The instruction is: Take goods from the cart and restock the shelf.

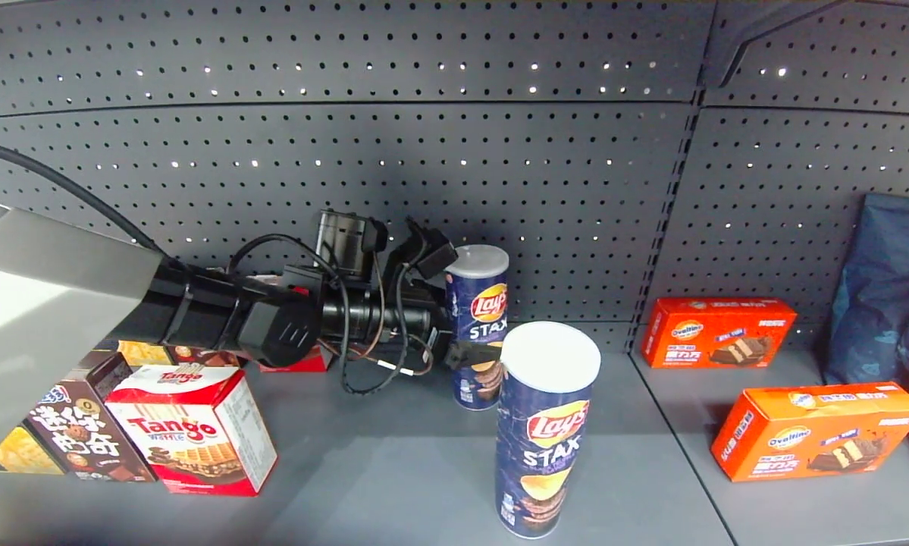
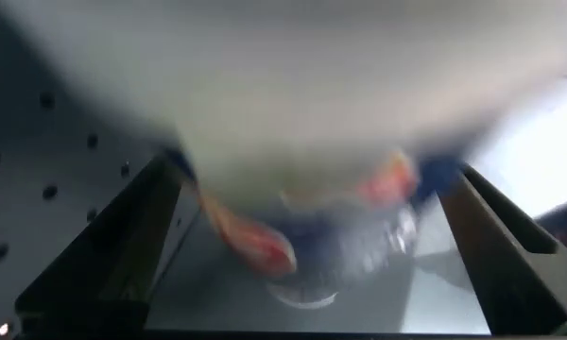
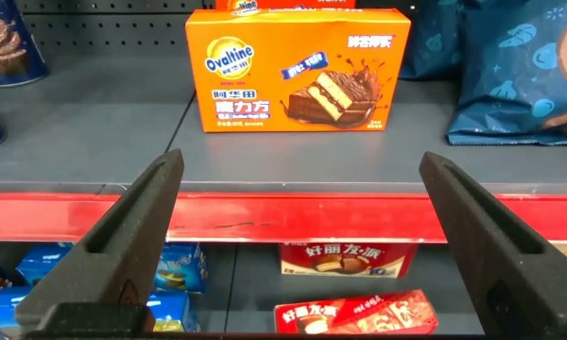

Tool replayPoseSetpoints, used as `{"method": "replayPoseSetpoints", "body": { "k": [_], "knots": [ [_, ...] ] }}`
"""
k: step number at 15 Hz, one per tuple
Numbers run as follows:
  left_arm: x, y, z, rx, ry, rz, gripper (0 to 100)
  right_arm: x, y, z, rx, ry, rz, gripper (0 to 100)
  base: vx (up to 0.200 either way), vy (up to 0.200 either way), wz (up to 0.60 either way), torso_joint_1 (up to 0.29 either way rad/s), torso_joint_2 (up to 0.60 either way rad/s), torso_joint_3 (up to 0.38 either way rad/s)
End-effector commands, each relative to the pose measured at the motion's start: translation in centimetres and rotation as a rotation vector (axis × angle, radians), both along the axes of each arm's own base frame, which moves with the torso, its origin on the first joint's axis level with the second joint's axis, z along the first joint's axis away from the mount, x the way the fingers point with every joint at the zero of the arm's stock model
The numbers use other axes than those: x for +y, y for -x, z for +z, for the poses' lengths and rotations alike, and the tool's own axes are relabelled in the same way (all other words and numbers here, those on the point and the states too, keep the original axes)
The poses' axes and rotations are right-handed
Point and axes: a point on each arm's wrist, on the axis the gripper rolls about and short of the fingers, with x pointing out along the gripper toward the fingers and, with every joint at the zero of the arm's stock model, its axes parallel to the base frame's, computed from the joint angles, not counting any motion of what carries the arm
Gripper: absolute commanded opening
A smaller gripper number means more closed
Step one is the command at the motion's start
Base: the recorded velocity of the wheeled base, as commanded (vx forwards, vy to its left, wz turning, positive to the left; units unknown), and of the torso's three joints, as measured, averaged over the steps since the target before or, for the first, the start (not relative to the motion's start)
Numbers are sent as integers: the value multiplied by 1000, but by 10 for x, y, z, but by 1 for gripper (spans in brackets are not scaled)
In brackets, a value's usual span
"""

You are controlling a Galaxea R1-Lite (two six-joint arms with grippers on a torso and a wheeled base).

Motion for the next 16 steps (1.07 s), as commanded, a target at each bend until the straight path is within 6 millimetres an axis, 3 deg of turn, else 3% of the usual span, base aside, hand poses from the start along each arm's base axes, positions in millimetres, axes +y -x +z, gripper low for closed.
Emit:
{"method": "replayPoseSetpoints", "body": {
  "k": [1, 5, 16],
  "knots": [
    [11, 11, 7, -1, 0, 16, 100, 0, 0, 0, 1, 0, 1, 100, 0, 0, 0, 0, 0, 0],
    [26, 28, 7, 24, -28, 68, 100, 0, 0, 0, 1, 0, 1, 100, 0, 0, 0, 0, 0, 0],
    [27, 23, 0, 36, -102, 264, 100, 0, 0, 0, 1, 0, -1, 100, 0, 0, 0, 0, 0, 0]
  ]
}}
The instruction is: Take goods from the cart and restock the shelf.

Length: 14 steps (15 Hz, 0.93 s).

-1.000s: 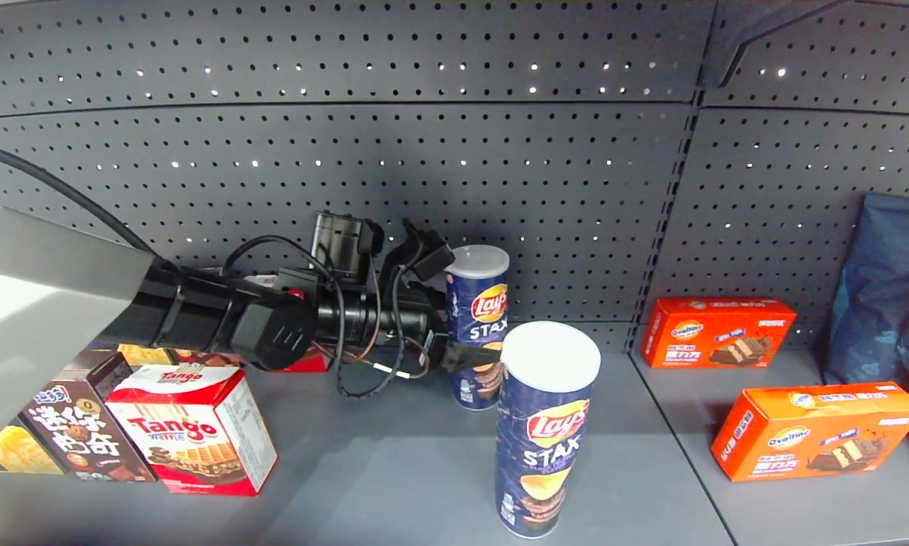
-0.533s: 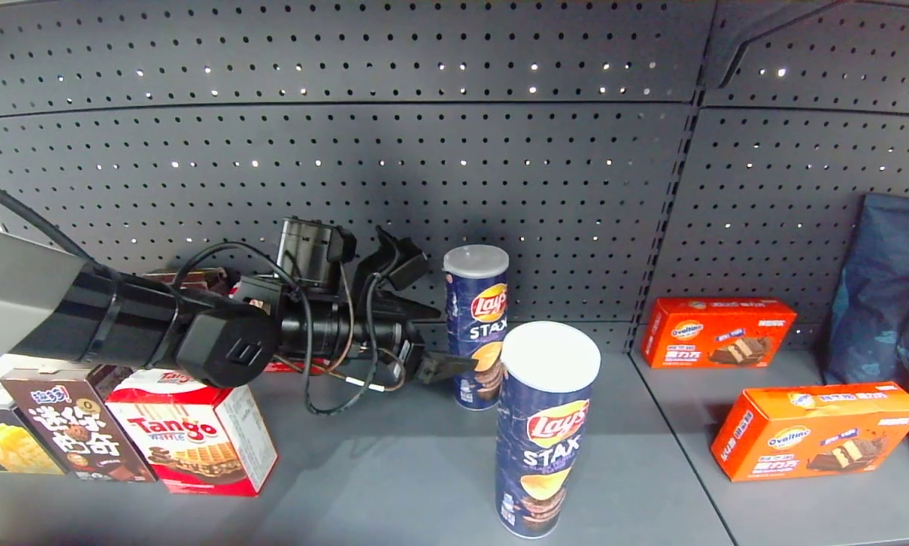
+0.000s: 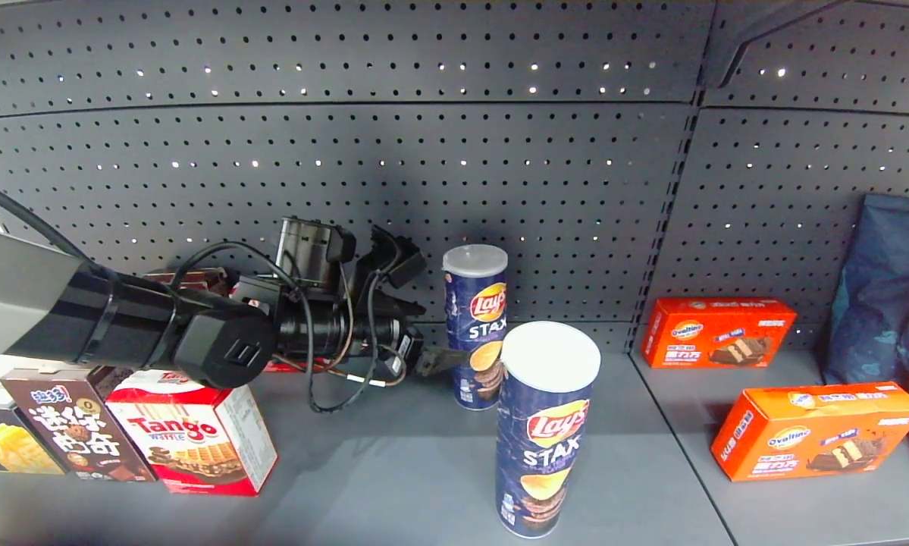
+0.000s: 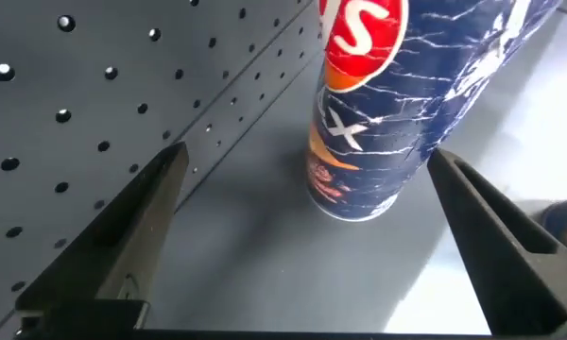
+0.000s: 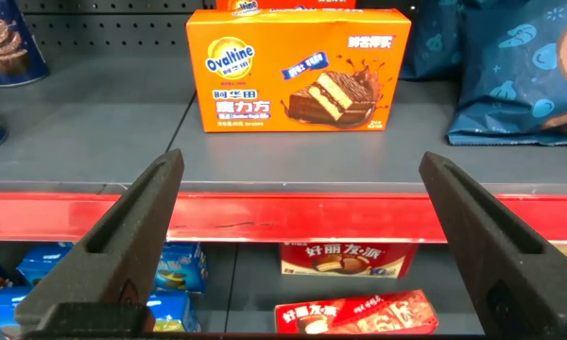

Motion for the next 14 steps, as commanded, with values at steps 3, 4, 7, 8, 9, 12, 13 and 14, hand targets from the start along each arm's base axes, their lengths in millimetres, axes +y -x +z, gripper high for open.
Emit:
{"method": "replayPoseSetpoints", "body": {
  "k": [3, 4, 7, 8, 9, 12, 13, 14],
  "knots": [
    [1, -4, -5, -1, -27, 48, 100, 0, 0, 0, 1, 0, -1, 100, 0, 0, 0, 0, 0, 0],
    [1, -5, -5, -3, -32, 58, 100, 0, 0, 0, 1, 0, 1, 100, 0, 0, 0, 0, 0, 0],
    [2, -5, -5, -14, -38, 77, 100, 0, 0, 0, 1, 0, 1, 100, 0, 0, 0, 0, 0, 0],
    [1, -5, -5, -19, -35, 75, 100, 0, 0, 0, 1, 0, -1, 100, 0, 0, 0, 0, 0, 0],
    [1, -4, -4, -22, -36, 75, 100, 0, 0, 0, 1, 0, 1, 100, 0, 0, 0, 0, 0, 0],
    [8, 9, 15, -64, -22, 77, 100, 0, 0, 0, 1, 0, -1, 100, 0, 0, 0, 0, 0, 0],
    [13, 18, 22, -77, -18, 79, 100, 0, 0, 0, 1, 0, 1, 100, 0, 0, 0, 0, 0, 0],
    [14, 20, 22, -76, -19, 82, 100, 0, 0, 0, 1, 0, -1, 100, 0, 0, 0, 0, 0, 0]
  ]
}}
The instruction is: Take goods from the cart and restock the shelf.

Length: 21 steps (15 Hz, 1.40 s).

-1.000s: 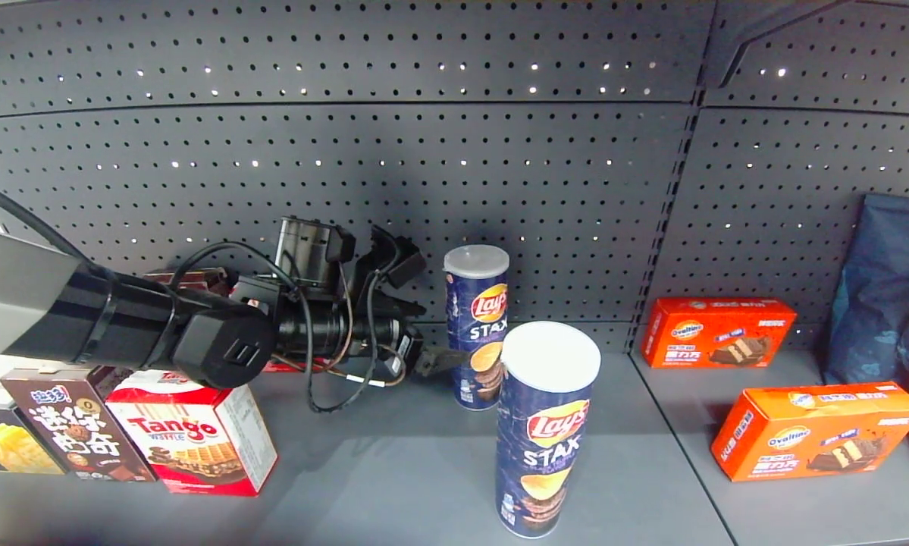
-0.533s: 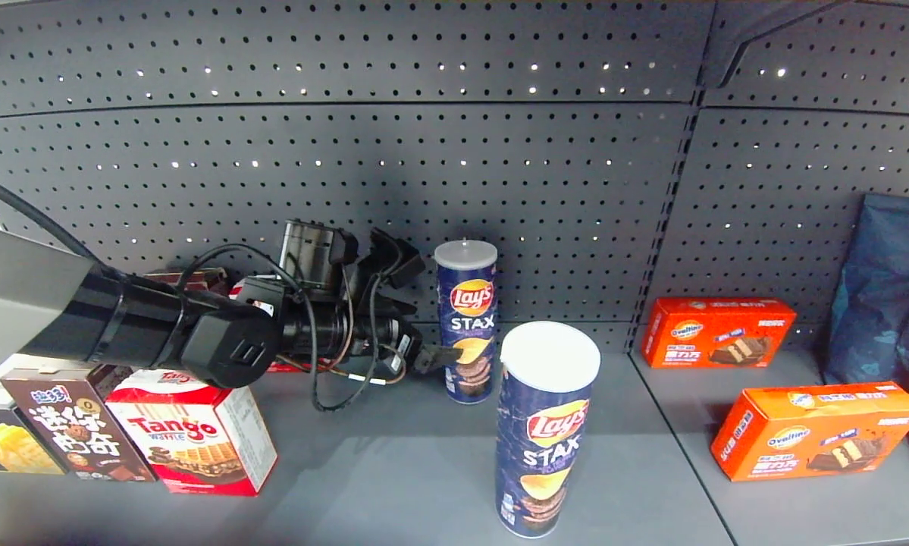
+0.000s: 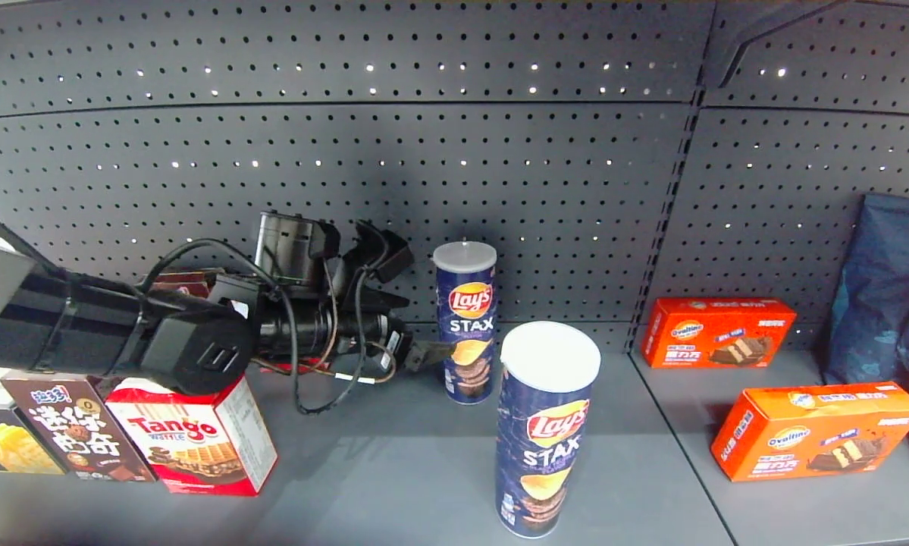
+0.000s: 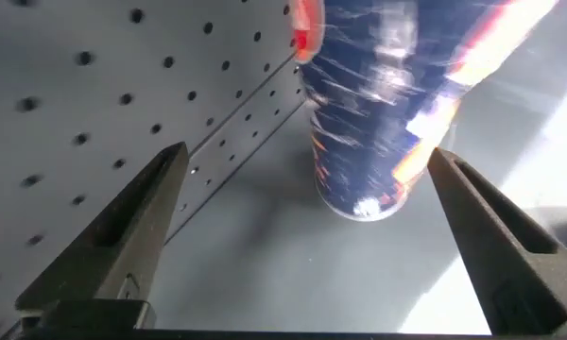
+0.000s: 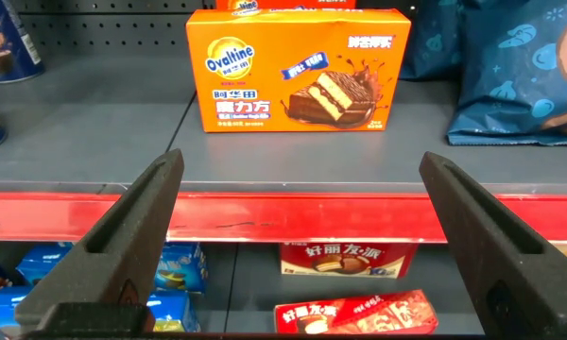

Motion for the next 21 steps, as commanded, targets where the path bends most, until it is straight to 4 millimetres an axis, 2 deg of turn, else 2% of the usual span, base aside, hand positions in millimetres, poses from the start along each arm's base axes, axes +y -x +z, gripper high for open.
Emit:
{"method": "replayPoseSetpoints", "body": {
  "k": [1, 3, 8, 13, 14, 21],
  "knots": [
    [10, 12, 10, -18, 6, 21, 100, 0, 0, 0, 1, 0, 0, 100, 0, 0, 0, 0, 0, 0],
    [16, 13, 6, -7, -13, 69, 100, 0, 0, 0, 1, 0, 1, 100, 0, 0, 0, 0, 0, 0],
    [15, 8, 2, -27, -87, 221, 100, 0, 0, 0, 1, 0, 1, 100, 0, 0, 0, 0, 0, 0],
    [2, 0, -12, -33, -173, 319, 100, 0, 0, 0, 1, 0, 1, 100, 0, 0, 0, 0, 0, 0],
    [-5, -1, -13, -33, -171, 312, 100, 0, 0, 0, 1, 0, 1, 100, 0, 0, 0, 0, 0, 0],
    [-19, -9, -20, -16, -150, 304, 100, 0, 0, 0, 1, 0, 1, 100, 0, 0, 0, 0, 0, 0]
  ]
}}
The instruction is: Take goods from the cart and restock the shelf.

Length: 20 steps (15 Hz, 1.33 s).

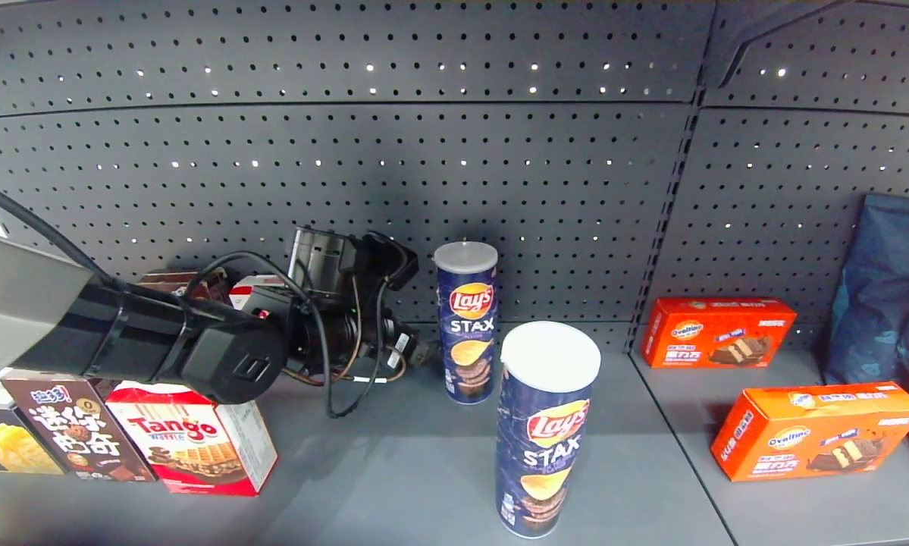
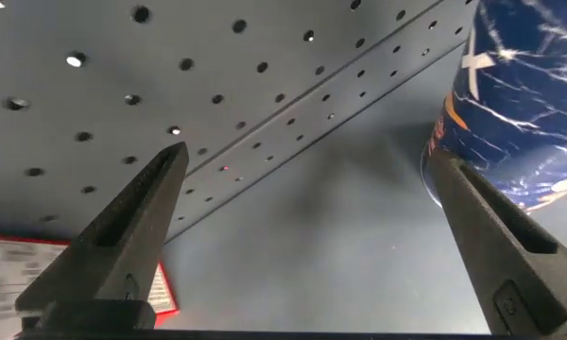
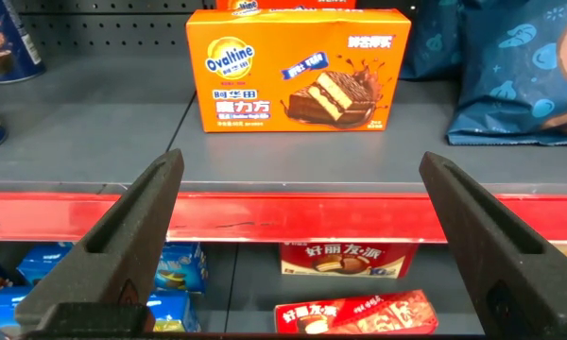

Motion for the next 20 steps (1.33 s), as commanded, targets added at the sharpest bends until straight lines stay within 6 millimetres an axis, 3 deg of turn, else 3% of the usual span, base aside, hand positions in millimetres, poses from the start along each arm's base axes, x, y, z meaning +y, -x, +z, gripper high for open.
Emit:
{"method": "replayPoseSetpoints", "body": {
  "k": [1, 15, 20],
  "knots": [
    [-4, -3, -7, 14, -3, -6, 100, 0, 0, 0, 1, 0, 0, 100, 0, 0, 0, 0, 0, 0],
    [-20, -10, -16, 23, -5, -27, 100, 0, 0, 0, 1, 0, 0, 100, 0, 0, 0, 0, 0, 0],
    [-16, -9, -6, 1, 14, -13, 100, 0, 0, 0, 1, 0, 0, 100, 0, 0, 0, 0, 0, 0]
  ]
}}
